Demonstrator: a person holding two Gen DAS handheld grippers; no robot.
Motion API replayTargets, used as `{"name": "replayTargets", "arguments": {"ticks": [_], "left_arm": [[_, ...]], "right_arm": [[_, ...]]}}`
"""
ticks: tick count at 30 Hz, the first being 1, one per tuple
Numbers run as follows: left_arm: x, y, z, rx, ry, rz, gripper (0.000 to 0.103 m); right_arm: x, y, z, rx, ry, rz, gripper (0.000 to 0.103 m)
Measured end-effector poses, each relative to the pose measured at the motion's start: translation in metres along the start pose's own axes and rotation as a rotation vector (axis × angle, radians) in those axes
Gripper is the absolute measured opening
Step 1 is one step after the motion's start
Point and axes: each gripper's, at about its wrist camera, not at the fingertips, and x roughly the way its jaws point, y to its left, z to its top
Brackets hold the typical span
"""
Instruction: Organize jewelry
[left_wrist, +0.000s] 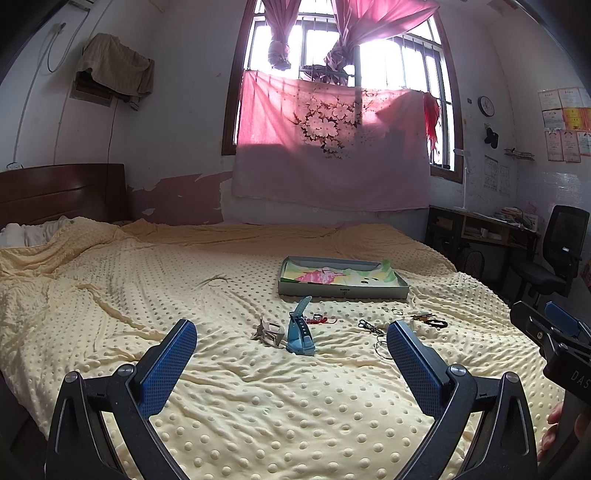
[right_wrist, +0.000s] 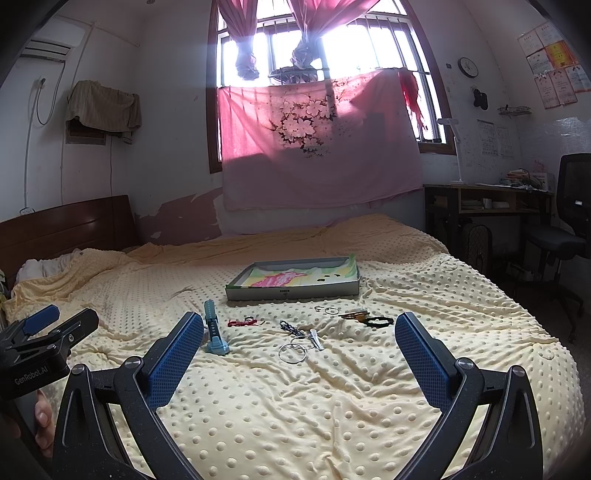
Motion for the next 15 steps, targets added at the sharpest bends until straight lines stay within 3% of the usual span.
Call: {"name": "replayTargets", "arguments": {"ticks": [15], "left_arm": [[-0.0002,-0.0004,-0.0003,0.002,-0.002,0.001,0.103]], "right_arm": [[-0.0009,-0.0001,0.001,0.001,-0.002,0.0,0.102]]}}
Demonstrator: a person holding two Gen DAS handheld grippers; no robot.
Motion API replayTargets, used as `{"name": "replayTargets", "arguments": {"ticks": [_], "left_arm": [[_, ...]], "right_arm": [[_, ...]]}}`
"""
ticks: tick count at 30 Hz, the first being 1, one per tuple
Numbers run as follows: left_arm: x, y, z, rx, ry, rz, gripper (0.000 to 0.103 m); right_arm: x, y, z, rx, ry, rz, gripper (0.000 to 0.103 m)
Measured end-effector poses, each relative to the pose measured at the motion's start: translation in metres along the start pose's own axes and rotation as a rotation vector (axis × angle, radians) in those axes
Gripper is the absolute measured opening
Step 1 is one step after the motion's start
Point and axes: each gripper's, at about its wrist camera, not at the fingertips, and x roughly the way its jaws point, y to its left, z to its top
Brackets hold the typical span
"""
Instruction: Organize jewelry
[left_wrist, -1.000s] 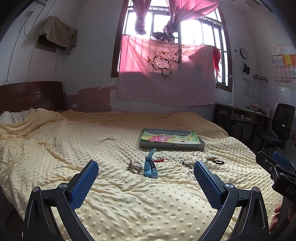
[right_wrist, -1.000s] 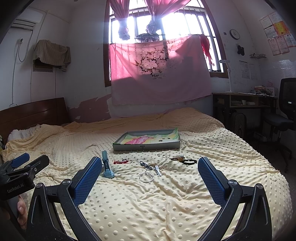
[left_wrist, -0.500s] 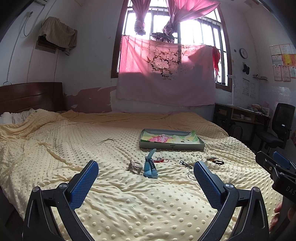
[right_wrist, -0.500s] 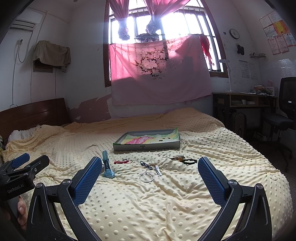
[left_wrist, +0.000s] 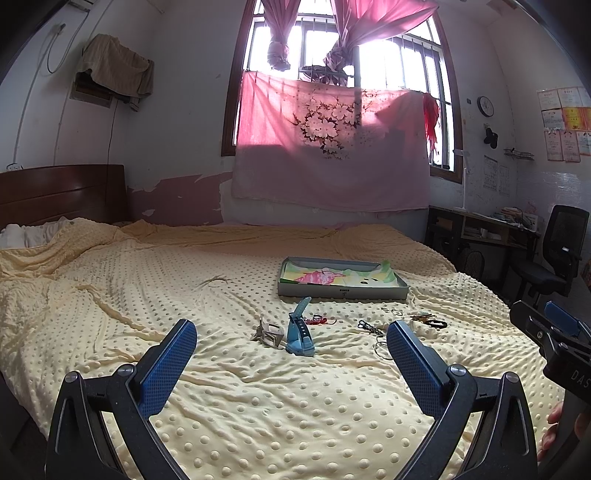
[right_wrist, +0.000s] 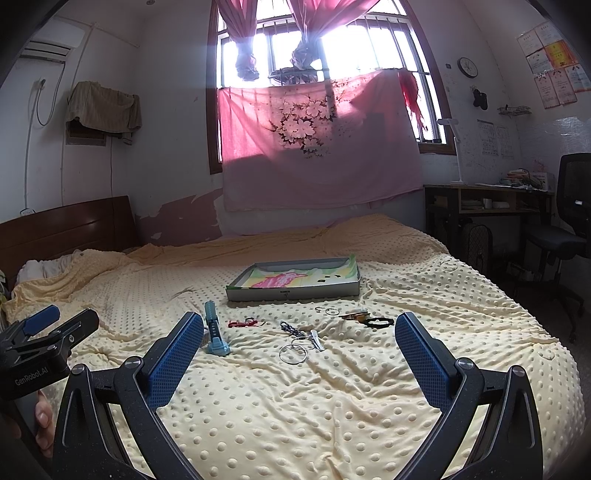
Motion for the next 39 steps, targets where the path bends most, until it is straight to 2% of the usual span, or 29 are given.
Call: {"name": "replayTargets", "arguments": {"ticks": [21,39], "left_arm": [[-0.001,0.002,0.003,-0.005,0.008,0.003,0.103],[0.015,0.001,0.011,0.006,0.014,0.003,0.103]], "right_arm": [[-0.006,0.0,0.006,-0.001,0.003,-0.001,0.102],[0.017,-0.002,0.004,0.003,-0.006,0.012,0.102]]}}
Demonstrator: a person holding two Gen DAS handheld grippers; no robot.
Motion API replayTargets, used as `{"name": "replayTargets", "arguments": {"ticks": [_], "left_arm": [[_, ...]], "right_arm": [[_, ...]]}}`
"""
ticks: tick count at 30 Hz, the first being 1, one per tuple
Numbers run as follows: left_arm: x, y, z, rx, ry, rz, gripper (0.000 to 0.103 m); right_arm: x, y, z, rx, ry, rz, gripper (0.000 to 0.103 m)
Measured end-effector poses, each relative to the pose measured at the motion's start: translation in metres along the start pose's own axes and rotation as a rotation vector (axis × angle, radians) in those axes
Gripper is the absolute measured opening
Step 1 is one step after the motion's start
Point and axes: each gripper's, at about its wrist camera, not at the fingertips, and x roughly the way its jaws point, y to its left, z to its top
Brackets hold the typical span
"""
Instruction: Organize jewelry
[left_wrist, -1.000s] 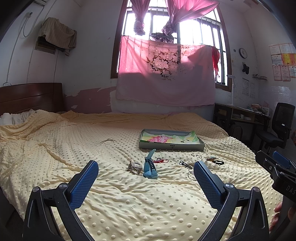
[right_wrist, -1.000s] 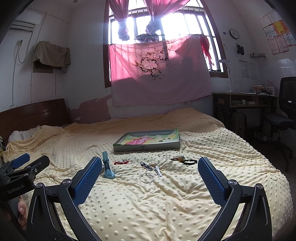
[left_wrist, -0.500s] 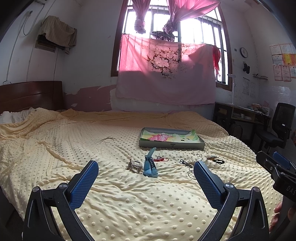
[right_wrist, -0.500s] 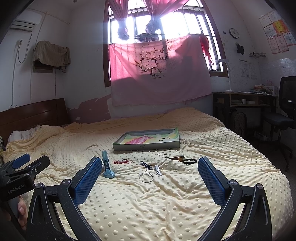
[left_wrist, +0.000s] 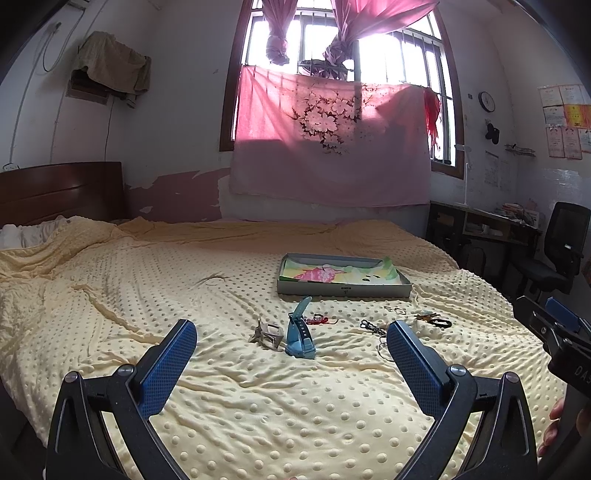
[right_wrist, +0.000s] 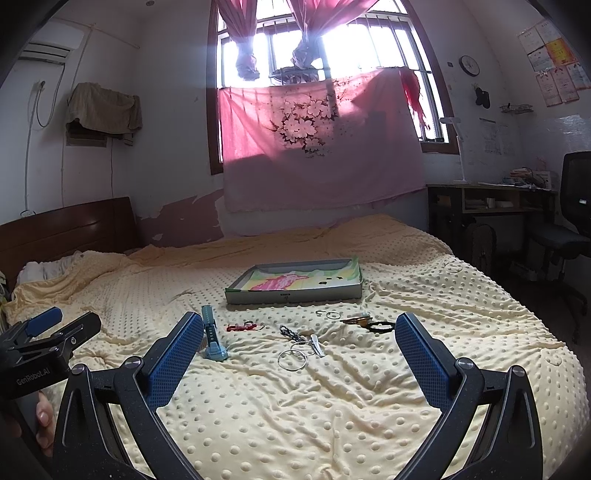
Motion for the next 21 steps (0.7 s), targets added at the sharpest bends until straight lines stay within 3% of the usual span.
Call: {"name": "replayTargets", "arguments": {"ticks": [14,21], "left_arm": [[0.039,-0.007,0.007,0.016,0.008,-0.014,0.103],[0.071,-0.01,0.008,0.023,0.023,-0.028,0.103]], "right_arm": [[0.031,-0.006,0.003,-0.008,0.006,0.013,0.102],[0.07,-0.013,0.003,-0.004,0.023,0.033,0.102]]}}
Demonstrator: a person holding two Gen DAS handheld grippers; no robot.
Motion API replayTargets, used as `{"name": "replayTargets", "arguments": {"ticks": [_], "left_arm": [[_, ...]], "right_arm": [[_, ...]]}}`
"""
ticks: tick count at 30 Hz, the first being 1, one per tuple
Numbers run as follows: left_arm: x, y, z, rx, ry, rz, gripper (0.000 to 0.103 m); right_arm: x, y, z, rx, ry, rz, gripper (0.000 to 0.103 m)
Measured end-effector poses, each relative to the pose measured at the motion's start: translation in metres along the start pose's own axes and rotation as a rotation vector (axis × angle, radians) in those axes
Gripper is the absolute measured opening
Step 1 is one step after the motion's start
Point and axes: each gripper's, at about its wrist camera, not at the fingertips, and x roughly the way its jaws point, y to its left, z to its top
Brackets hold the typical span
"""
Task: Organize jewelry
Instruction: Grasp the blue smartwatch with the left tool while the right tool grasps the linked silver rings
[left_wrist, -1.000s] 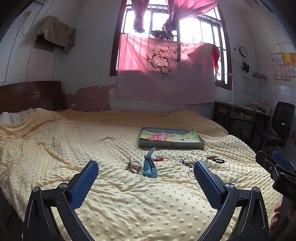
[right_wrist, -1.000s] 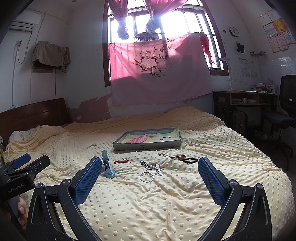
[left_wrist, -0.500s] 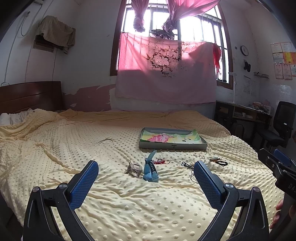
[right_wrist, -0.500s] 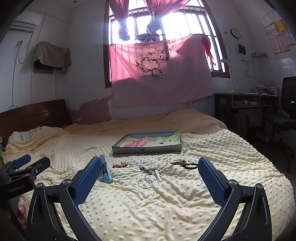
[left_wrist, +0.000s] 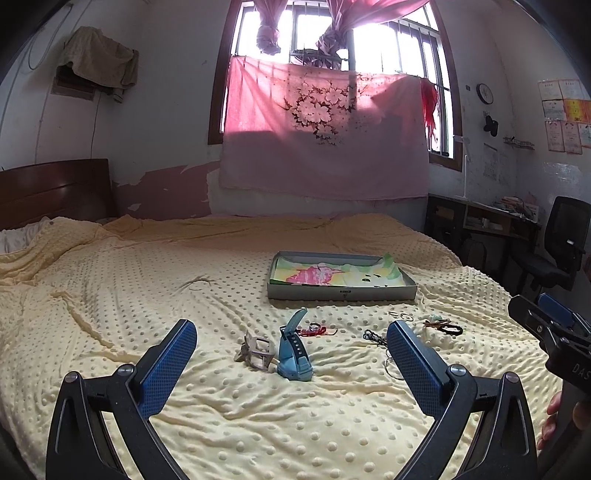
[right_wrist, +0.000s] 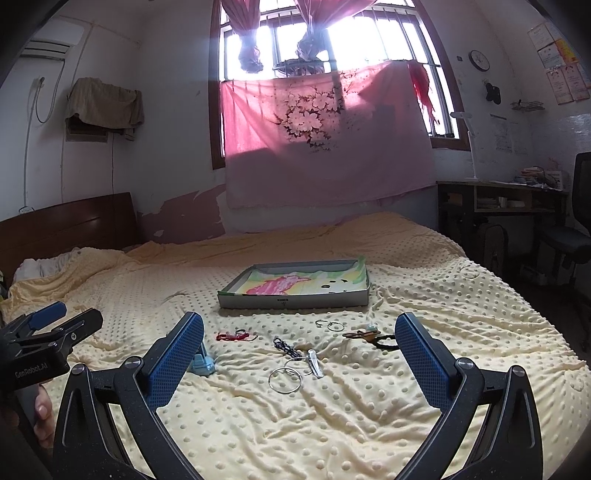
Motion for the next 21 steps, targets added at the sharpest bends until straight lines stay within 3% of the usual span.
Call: {"name": "replayTargets", "arguments": {"ticks": [17,19,21], "left_arm": [[0.072,-0.006,-0.012,-0.011,0.079,-0.038,0.101],[0.081,-0.006,-0.015,-0.01,0.1,-0.052,0.094],[0.092,-0.008,-0.019,-0.011,0.128,-0.068,0.087]], "right_arm": [[0.069,-0.01,-0.01,0.02,0.074,0.064,0.102],[0.077,-0.01,-0.014,0.018,0.089,0.079,0.095],[0.087,-0.01,-0.018,0.008,0.113,0.093,0.077]]}}
